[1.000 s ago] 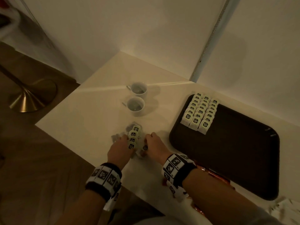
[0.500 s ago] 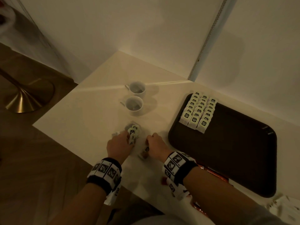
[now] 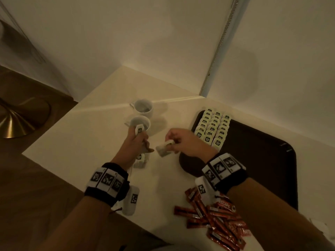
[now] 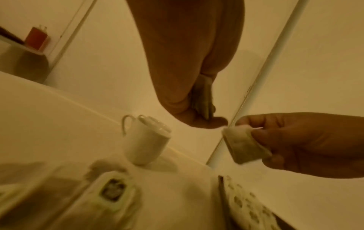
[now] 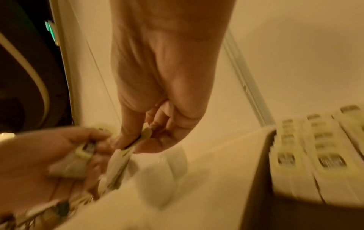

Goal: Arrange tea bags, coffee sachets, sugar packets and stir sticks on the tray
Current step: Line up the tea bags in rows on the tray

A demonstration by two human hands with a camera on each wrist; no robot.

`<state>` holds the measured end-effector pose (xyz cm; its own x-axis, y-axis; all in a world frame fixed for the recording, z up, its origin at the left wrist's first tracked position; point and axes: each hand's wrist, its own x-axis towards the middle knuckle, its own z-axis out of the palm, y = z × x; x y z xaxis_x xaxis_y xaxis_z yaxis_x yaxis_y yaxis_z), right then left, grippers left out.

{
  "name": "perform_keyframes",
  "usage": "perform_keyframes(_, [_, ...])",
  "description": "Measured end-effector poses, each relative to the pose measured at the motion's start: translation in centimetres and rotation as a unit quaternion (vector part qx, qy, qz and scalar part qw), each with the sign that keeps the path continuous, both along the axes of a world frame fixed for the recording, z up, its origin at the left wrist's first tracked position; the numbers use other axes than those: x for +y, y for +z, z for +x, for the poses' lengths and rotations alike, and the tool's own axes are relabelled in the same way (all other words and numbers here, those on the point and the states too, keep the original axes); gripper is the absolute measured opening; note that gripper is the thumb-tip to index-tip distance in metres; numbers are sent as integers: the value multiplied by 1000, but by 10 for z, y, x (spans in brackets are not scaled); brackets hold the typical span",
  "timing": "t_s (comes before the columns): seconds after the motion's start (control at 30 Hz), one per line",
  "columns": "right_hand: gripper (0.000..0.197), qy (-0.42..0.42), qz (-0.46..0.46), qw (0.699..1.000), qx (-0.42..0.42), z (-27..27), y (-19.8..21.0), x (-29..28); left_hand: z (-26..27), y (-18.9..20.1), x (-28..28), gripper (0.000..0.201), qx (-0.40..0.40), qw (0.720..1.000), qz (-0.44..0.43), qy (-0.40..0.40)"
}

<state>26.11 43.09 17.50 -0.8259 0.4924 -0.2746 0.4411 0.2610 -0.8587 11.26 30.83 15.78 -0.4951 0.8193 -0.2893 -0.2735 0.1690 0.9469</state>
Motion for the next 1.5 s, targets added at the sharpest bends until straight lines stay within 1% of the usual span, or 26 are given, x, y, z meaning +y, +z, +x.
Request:
perform_keyframes(0.07, [20,-16,3,999,33,3,28,16,6,14,16,7,-22,1000,9,-20])
perform_keyframes(0.13, [21,-18,24,998,46,7,55,31,13,26,30,14,-33,996,35,-72])
perform_keyframes(0.2, [19,-16,61,997,45,12,78,44,23,38,42,14,-1,991,60,-117])
perform_keyframes(0.27, [17,-12,116,992,42,17,97,54,31,47,56,5,27,988,75,-130])
perform_keyframes(0.33, [17,-19,151,987,52,22,111,61,39,53,68,6,24,989,88,-120])
perform_keyframes(0.4, [16,-40,167,983,71,27,122,65,48,58,77,10,-8,988,108,-113])
perform_keyframes(0.5, [14,-61,228,968,87,32,135,66,63,63,86,21,-71,979,142,-130])
perform_keyframes(0.57, [15,-59,252,962,90,34,142,66,72,65,91,22,-94,973,154,-145])
perform_keyframes(0.7, [13,-52,283,955,69,38,153,66,84,67,99,17,-151,960,178,-154])
perform_keyframes(0.77, [13,-52,284,955,73,39,156,67,86,67,101,14,-171,954,191,-153])
perform_keyframes(0.9, [13,-60,288,953,74,42,160,69,86,68,103,15,-181,951,201,-152])
perform_keyframes(1.0, [13,-69,278,954,91,44,159,69,86,69,103,14,-176,953,199,-145])
perform_keyframes(1.1, [12,-80,247,960,106,47,156,70,84,72,102,17,-149,962,192,-122])
perform_keyframes(1.17, [11,-92,214,966,114,50,154,72,80,74,101,24,-130,963,206,-117])
perform_keyframes(1.27, [16,-104,187,969,122,53,153,72,76,78,99,45,-98,958,243,-115])
perform_keyframes(1.3, [16,-106,180,970,124,53,153,71,76,79,99,46,-83,959,248,-113])
perform_keyframes(1.4, [12,-116,184,967,130,52,157,69,81,80,101,23,-41,967,234,-93])
perform_keyframes(1.5, [4,-122,194,964,138,51,160,67,85,79,100,11,-67,971,216,-78])
